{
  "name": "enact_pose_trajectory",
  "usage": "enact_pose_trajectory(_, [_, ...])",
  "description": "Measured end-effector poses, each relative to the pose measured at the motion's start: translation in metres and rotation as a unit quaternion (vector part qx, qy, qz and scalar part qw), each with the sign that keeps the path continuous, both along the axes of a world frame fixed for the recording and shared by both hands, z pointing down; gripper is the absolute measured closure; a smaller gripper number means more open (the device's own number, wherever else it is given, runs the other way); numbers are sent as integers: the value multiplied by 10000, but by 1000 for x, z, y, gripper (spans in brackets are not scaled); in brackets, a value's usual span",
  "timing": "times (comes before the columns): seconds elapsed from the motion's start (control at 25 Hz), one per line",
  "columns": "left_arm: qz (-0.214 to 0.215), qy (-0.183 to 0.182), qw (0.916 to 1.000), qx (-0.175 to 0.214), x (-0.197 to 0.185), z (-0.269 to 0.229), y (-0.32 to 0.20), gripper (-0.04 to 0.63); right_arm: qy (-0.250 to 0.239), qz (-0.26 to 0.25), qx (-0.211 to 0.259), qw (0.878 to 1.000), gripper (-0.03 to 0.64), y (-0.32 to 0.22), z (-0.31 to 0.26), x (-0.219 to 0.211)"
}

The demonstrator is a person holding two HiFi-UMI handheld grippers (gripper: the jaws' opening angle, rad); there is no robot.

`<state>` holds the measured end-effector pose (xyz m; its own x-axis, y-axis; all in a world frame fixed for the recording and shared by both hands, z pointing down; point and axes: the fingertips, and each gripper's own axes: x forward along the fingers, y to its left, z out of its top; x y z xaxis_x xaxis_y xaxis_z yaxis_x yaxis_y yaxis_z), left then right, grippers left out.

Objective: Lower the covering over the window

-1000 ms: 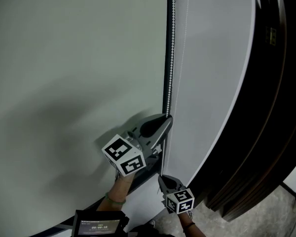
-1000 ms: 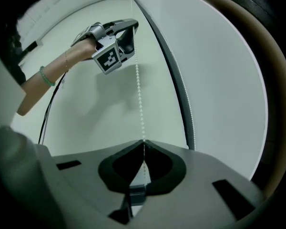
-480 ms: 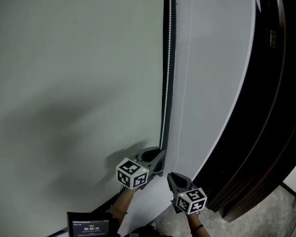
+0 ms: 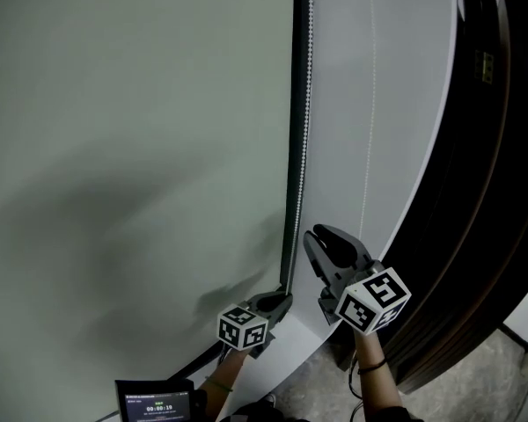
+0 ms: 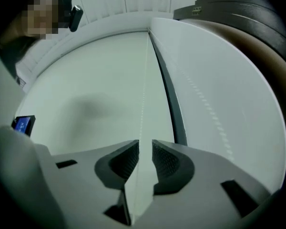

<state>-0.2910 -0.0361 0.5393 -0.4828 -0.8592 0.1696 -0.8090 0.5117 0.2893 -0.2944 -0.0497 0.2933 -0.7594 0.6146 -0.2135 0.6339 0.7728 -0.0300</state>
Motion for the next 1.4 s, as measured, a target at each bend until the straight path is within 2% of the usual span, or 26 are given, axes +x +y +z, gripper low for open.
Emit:
enact_pose_trajectory(0.32, [-58,47,9998,159,2,-1,-6,583,-501,-284,245,9980,541,21,-66,-31])
enact_pose_trajectory(0.48, [-148,96,9997,196,1,-1,-4,583,-545,-744,-263,9954,541,19,-88,-19])
enact_pose_trajectory(0.6, [-148,99,9997,176,1,-2,-3,583,-532,-930,-321,9937,541,19,-92,-17])
enact_pose_trajectory(0.8, [-96,106,9997,196,3,-2,-9,583,-599,-656,120,9960,551,24,-94,-32])
enact_pose_trajectory(0.84, [-93,109,9997,217,4,-2,-10,583,-629,-614,139,9960,587,24,-95,-33])
enact_pose_trajectory(0.96, [-113,129,9996,211,5,-1,-13,583,-690,-566,-98,9960,596,19,-96,-30])
enact_pose_trajectory(1.08, [-21,324,9990,-304,12,26,-12,583,-502,-383,46,9980,598,18,-68,-34])
enact_pose_trajectory(1.16, [0,659,9959,-614,24,60,-6,583,-196,-331,110,9992,598,20,-30,-38])
enact_pose_trajectory(1.28, [41,1263,9864,-1055,48,118,8,583,403,-292,-45,9988,598,19,38,-40])
enact_pose_trajectory(1.4, [52,1484,9772,-1517,72,164,21,583,858,-250,-175,9958,599,18,98,-37])
